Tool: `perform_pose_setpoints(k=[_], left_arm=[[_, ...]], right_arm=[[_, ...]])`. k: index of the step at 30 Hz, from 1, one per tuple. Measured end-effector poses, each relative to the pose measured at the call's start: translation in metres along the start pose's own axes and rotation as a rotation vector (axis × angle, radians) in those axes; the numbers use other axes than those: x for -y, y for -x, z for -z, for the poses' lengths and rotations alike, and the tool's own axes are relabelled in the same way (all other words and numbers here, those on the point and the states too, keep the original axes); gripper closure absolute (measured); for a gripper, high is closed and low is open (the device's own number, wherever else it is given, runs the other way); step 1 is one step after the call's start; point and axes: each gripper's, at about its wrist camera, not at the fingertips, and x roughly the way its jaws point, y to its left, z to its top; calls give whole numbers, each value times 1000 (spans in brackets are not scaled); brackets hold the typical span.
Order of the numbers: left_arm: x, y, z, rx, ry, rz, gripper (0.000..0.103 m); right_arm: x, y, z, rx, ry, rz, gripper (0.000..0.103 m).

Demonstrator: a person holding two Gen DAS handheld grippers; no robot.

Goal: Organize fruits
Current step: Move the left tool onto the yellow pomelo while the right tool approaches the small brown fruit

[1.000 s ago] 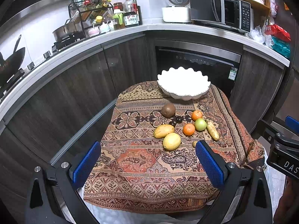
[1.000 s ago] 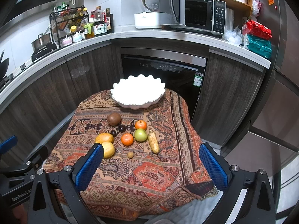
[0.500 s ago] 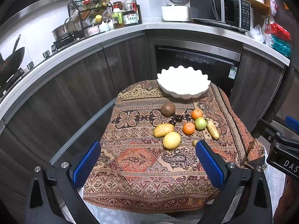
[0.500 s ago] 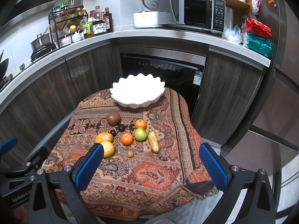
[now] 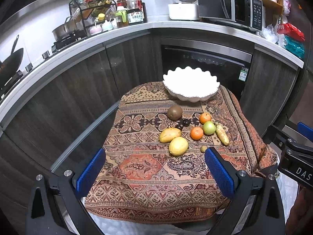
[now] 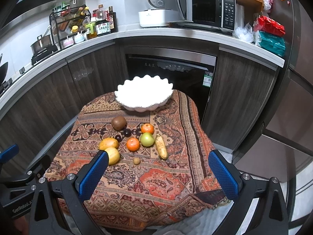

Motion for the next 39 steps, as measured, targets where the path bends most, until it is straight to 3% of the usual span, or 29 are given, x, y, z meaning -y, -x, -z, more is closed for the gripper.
perform_pose_setpoints(k=[21,39], left_arm=[[12,-58,-4,-73,-24,26,0],[33,-155,-4,-156,-48,59,2]], right_arm=[[3,-61,0,-69,3,-14,0],[8,-143,7,-134,3,13,0]])
